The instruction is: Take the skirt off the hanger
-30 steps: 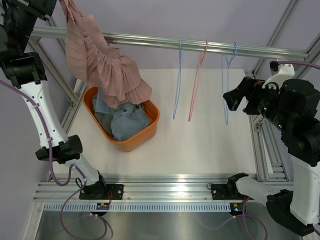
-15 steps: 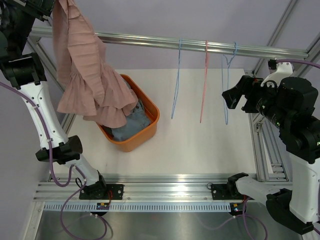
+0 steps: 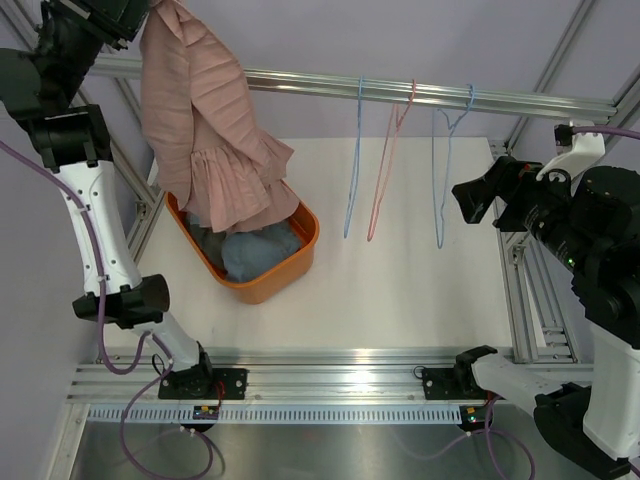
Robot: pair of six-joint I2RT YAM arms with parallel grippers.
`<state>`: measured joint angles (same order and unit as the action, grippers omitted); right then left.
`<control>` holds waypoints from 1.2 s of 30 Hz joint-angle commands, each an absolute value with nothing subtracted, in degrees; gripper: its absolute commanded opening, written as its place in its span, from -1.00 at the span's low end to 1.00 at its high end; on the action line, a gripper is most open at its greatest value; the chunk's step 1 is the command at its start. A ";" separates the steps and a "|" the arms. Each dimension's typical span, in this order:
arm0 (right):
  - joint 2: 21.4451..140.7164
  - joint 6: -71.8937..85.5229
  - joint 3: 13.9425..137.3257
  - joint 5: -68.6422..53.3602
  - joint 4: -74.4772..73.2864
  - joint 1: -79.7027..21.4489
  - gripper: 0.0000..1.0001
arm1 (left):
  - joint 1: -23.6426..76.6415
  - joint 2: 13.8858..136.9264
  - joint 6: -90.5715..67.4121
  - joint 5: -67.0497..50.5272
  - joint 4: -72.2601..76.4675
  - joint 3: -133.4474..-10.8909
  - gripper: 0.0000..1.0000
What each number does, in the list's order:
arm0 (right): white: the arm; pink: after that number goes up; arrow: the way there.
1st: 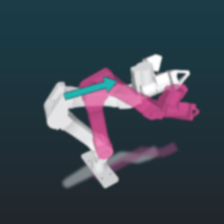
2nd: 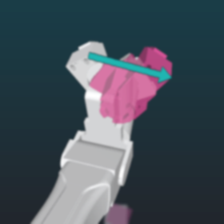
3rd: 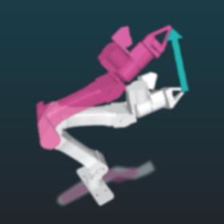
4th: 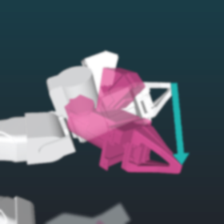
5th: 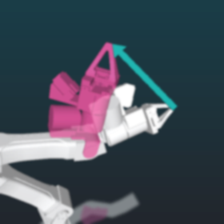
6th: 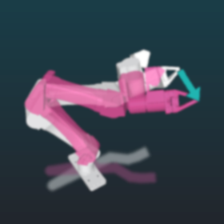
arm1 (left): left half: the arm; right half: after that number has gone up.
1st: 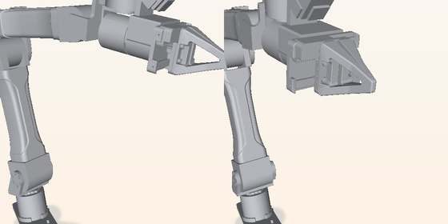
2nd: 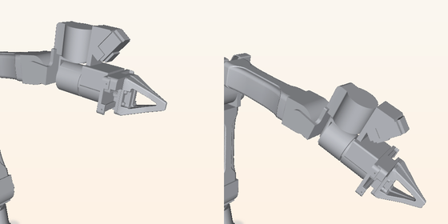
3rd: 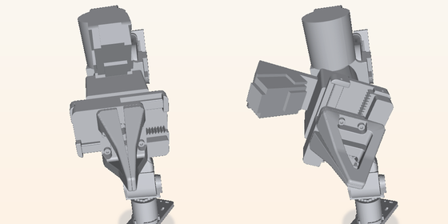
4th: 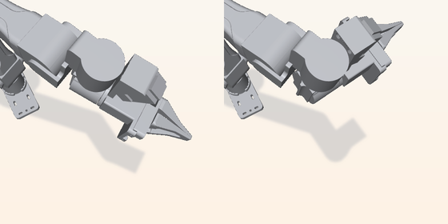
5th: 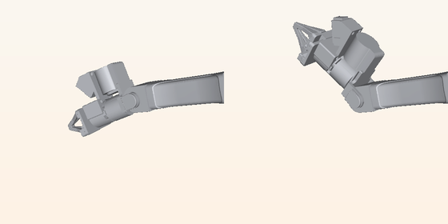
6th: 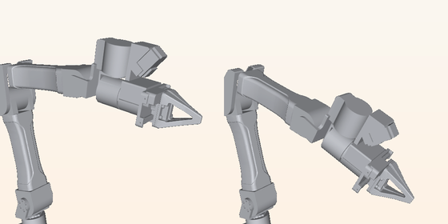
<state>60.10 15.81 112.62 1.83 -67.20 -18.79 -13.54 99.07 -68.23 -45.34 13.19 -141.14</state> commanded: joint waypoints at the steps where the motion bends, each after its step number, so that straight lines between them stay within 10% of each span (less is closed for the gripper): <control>1: 59.94 14.94 112.85 1.05 -66.27 -18.63 0.99 | -12.04 97.04 -64.96 -48.33 14.41 -136.61 -1.00; 10: 59.24 15.29 110.84 0.35 -65.30 -18.54 0.99 | -11.87 77.36 -55.82 -49.13 18.37 -97.52 -1.00; 22: 57.66 16.17 109.78 0.44 -64.95 -18.55 0.99 | -11.78 64.72 -51.96 -51.07 18.73 -74.02 -1.00; 36: 56.69 17.49 110.21 -1.49 -65.83 -18.63 0.99 | -15.90 47.83 -25.76 -37.36 -23.19 -66.26 -1.00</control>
